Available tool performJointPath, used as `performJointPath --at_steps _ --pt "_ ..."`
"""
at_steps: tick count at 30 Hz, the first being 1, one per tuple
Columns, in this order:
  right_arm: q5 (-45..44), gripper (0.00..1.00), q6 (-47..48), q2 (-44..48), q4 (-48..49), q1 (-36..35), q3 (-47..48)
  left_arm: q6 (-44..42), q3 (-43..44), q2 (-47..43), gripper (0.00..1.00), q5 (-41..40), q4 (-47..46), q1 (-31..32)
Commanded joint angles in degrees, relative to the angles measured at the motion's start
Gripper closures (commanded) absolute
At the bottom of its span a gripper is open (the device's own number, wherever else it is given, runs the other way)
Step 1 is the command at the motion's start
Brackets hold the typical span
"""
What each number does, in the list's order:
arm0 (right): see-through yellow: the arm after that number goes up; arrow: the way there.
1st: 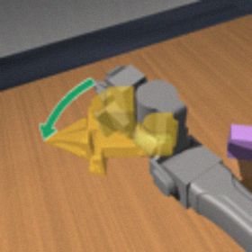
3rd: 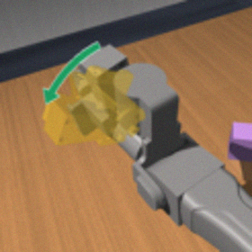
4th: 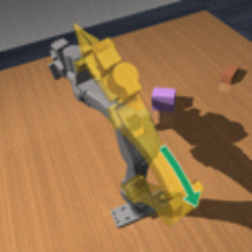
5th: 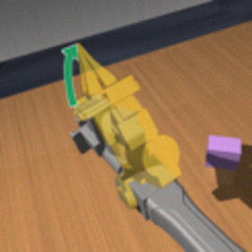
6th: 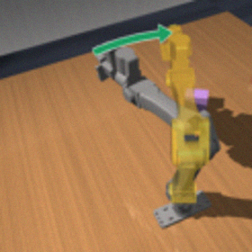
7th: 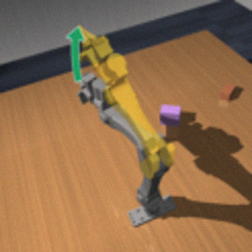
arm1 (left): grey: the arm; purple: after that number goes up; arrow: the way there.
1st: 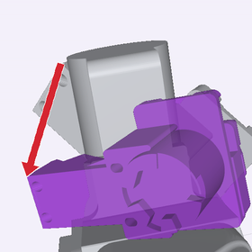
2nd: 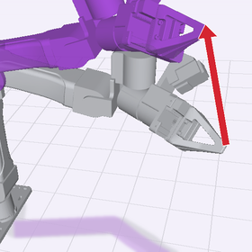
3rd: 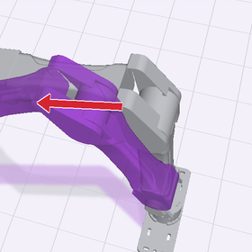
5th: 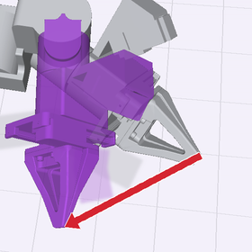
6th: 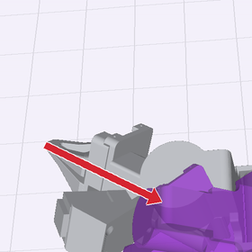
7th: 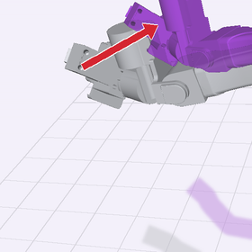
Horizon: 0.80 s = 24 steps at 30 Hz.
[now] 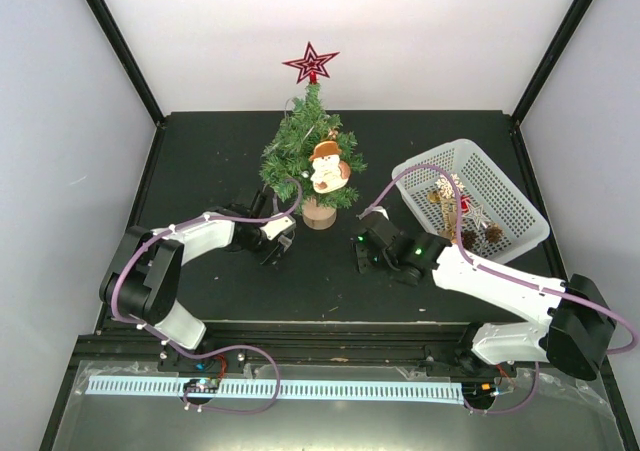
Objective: Decorate the small christmas tree
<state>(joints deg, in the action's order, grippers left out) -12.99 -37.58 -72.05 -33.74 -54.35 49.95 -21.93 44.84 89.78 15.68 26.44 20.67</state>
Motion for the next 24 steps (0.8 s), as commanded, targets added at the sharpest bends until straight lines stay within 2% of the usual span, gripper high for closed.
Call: performJointPath --at_steps 1,6,14,21,24 --pt "-1.04 0.4 -0.3 1.02 -0.2 0.55 0.01 -0.7 1.21 1.19 0.56 -1.95 -0.16 0.6" --pt "-1.11 0.4 -0.43 1.11 -0.01 0.9 -0.3 -0.79 1.09 0.1 0.62 -2.38 0.34 0.55" --pt "-0.91 0.4 -0.45 2.16 1.13 2.82 -0.68 -1.59 1.03 -4.27 0.64 -1.74 3.06 0.43" --pt "3.78 0.41 1.14 3.06 4.28 11.37 0.7 -2.21 0.36 -9.92 0.66 -1.45 5.04 0.34" --pt "6.33 0.42 1.49 0.38 6.18 15.41 1.94 -2.76 -0.05 -11.68 0.67 -1.1 6.12 0.34"
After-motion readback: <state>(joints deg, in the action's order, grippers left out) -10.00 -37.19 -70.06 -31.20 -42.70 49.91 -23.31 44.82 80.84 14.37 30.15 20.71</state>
